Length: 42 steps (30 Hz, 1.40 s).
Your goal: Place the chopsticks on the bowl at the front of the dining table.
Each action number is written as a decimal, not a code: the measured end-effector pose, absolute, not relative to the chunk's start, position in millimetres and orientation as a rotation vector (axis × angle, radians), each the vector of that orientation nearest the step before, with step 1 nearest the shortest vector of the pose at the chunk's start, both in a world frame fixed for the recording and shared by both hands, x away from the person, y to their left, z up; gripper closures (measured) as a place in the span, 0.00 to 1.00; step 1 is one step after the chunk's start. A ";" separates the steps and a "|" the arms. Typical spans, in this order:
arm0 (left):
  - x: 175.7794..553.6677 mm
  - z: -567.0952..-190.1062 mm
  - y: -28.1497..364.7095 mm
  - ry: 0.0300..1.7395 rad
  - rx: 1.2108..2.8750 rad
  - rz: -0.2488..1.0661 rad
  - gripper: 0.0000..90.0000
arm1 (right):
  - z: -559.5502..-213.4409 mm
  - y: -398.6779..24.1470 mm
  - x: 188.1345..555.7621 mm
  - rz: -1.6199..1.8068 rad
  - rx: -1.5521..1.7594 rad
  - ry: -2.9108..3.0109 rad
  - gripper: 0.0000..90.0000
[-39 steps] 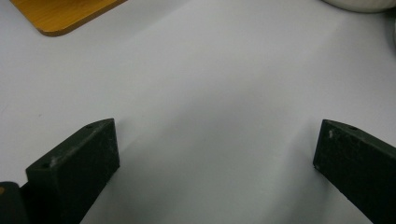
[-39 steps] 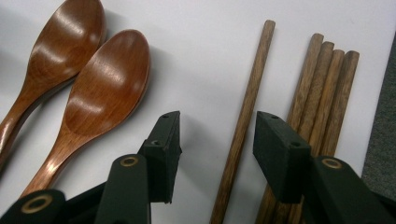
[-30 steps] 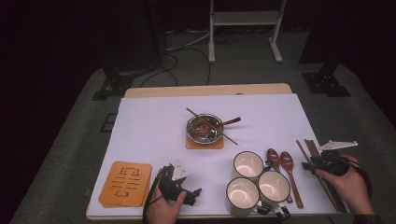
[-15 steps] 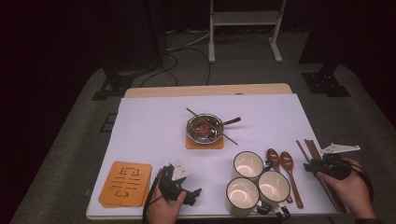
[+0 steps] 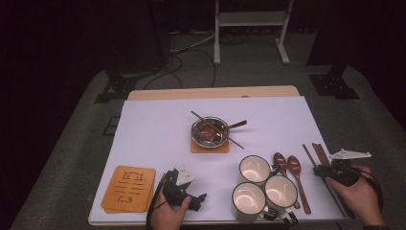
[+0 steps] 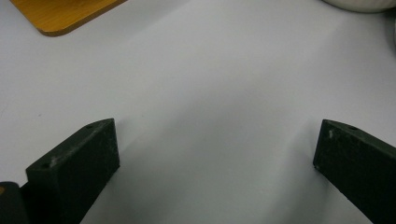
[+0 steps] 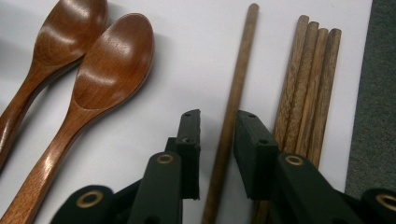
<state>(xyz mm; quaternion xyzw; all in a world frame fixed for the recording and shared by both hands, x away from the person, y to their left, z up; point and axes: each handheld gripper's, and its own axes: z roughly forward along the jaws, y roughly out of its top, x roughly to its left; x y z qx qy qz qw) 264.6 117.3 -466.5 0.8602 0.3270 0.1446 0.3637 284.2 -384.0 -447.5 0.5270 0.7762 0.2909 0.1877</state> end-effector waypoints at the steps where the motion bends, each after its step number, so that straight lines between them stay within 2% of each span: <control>1: 264.6 -466.4 117.3 0.841 2.215 0.372 0.00 | -447.6 -383.7 283.8 0.819 1.480 2.182 0.82; 7: 264.6 -466.5 117.3 0.842 2.214 0.373 0.00 | -447.0 -381.4 282.8 0.815 1.473 2.193 0.88; 42: 264.7 -466.4 117.3 0.841 2.214 0.372 0.00 | -446.9 -370.6 284.9 0.830 1.453 2.210 0.93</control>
